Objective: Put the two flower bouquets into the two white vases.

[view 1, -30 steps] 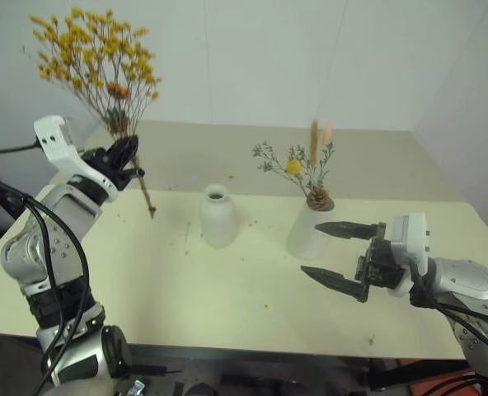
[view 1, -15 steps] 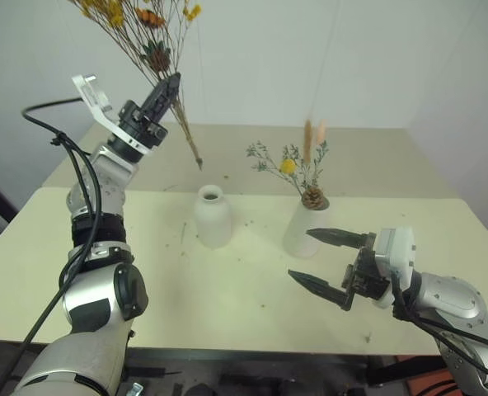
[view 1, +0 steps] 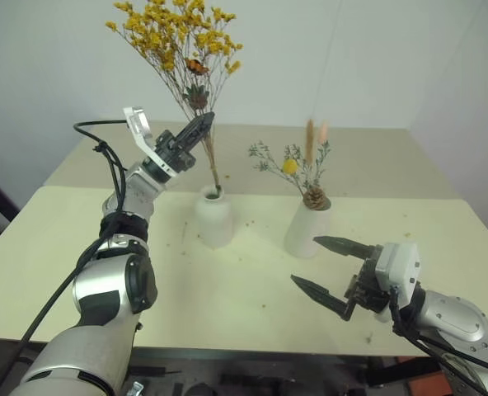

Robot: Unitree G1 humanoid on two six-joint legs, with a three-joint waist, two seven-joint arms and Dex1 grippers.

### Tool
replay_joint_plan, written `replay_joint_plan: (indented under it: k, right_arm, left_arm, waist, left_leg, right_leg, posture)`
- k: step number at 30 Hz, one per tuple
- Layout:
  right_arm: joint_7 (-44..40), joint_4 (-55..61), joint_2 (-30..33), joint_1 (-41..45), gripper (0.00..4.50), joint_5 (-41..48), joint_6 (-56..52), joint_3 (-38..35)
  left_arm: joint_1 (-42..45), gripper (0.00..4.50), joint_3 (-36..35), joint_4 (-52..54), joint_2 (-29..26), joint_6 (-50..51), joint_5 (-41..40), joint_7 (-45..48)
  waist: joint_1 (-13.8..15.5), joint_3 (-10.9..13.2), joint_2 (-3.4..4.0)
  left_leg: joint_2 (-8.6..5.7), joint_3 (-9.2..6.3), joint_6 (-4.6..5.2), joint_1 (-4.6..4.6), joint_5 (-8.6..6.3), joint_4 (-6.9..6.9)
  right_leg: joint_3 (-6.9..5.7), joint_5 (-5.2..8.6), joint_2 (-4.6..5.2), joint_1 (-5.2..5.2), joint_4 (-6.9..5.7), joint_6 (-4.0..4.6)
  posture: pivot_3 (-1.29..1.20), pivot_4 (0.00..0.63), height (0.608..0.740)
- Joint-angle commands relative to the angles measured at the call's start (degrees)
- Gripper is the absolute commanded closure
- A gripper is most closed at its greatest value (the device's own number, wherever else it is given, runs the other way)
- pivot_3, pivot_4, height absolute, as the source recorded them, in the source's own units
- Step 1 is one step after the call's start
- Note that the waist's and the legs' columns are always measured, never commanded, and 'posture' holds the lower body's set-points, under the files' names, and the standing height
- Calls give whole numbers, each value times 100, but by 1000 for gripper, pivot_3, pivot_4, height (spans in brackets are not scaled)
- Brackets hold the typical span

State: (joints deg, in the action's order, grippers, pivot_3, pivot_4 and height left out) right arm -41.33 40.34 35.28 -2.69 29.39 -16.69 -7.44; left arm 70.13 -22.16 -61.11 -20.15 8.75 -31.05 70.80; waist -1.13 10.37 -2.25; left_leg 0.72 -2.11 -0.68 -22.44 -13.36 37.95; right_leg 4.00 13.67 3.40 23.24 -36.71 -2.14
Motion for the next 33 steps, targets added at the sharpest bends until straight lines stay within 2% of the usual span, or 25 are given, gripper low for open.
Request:
replay_joint_plan:
  k: [1, 12, 13, 14, 20, 26, 29, 33]
  right_arm:
    - [-14, 78, 2, 35, 0, -81, 261, -90]
    - [-110, -123, -13, 85, 0, -282, 498, 17]
    - [-132, -153, -11, 101, 0, -290, 516, 20]
    - [-156, -187, -8, 125, 0, -307, 538, 29]
    - [-294, -339, 28, 237, 0, -426, 657, 100]
    - [-296, -356, 15, 220, 0, -411, 696, 70]
    - [-303, -395, 7, 247, 0, -414, 721, 71]
    - [-366, -484, 10, 351, 0, -396, 745, 86]
  left_arm:
    - [-253, 4435, 268, 317, 58, -380, 292, 110]
    - [-1380, 4435, 297, 1433, 59, -336, 166, 75]
    - [-1417, 3952, 274, 1501, 67, -326, 131, 45]
    - [-1445, 3799, 250, 1577, 75, -315, 78, 39]
    - [-1720, 1880, 423, 2201, -41, -170, 26, 216]
    - [-2316, 37, 1104, 3019, -675, 572, 395, 441]
    - [-2396, 37, 1305, 3069, -935, 711, 672, 141]
    - [-2249, 37, 992, 3263, -1015, 870, 422, -253]
  waist:
    - [0, 0, 0]
    - [9, 0, 0]
    - [11, 0, 0]
    - [12, 0, 0]
    - [8, 0, 0]
    - [-37, 0, 1]
    - [-30, -1, 1]
    - [19, -1, 1]
  left_leg:
    - [0, 0, 0, 3, 0, 0]
    - [2, -2, 0, 3, 0, 0]
    - [2, -2, 0, 3, 0, 0]
    - [3, -2, 0, 3, 0, 0]
    - [2, -2, 0, 4, 0, 1]
    - [4, -2, 0, 9, 0, 1]
    - [6, -3, 0, 10, 0, 1]
    - [5, -3, 0, 11, 0, 1]
  right_leg:
    - [1, 0, 0, -1, -2, 0]
    - [0, -1, -1, 0, -5, 1]
    - [0, 0, -1, 0, -5, 1]
    - [0, -1, -1, 0, -4, 1]
    - [0, -1, -1, -1, -4, 1]
    - [2, -1, -3, -1, -9, 2]
    - [0, -1, -4, -2, -11, 2]
    - [-1, 0, -3, -5, -7, 1]
  posture:
    - [0, 150, 740]
    - [0, 150, 740]
    - [0, 150, 740]
    - [0, 150, 740]
    - [0, 150, 740]
    - [0, 150, 740]
    - [0, 150, 740]
    - [0, 150, 740]
